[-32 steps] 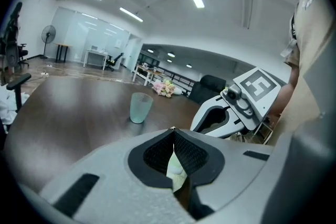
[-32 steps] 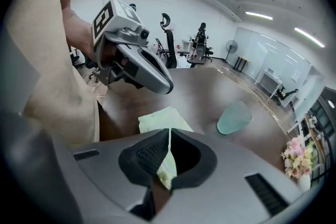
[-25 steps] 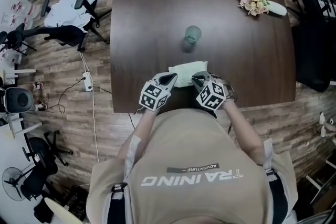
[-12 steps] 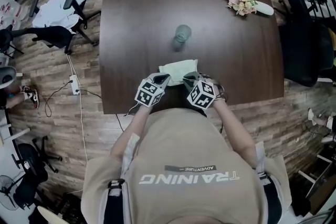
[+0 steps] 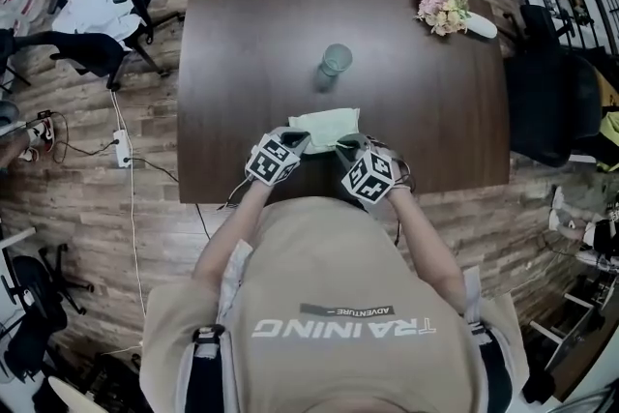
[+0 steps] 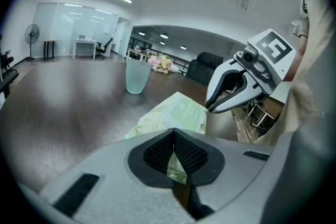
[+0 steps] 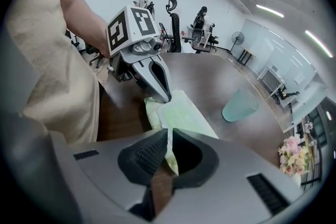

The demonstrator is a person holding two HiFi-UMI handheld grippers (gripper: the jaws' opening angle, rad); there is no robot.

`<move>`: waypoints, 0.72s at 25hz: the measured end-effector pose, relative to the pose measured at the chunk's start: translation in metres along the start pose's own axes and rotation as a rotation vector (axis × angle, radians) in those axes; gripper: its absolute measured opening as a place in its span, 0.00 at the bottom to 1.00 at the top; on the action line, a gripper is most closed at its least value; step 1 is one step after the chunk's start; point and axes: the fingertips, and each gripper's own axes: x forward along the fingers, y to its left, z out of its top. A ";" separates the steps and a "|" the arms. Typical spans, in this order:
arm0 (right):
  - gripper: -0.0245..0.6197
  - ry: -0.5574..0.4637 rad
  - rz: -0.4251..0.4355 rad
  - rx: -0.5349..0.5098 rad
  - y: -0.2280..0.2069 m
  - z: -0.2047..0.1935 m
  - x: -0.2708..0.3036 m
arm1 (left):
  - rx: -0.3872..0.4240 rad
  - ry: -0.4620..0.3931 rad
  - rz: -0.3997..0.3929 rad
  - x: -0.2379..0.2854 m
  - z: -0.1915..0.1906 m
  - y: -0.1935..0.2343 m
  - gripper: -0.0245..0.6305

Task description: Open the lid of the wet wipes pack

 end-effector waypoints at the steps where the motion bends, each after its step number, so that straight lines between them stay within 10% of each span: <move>1: 0.06 0.009 0.004 -0.010 0.000 0.000 0.001 | -0.006 -0.001 -0.009 0.000 0.000 0.000 0.05; 18: 0.22 0.125 -0.074 -0.337 0.000 0.000 0.026 | 0.006 0.017 0.000 0.000 0.001 -0.002 0.05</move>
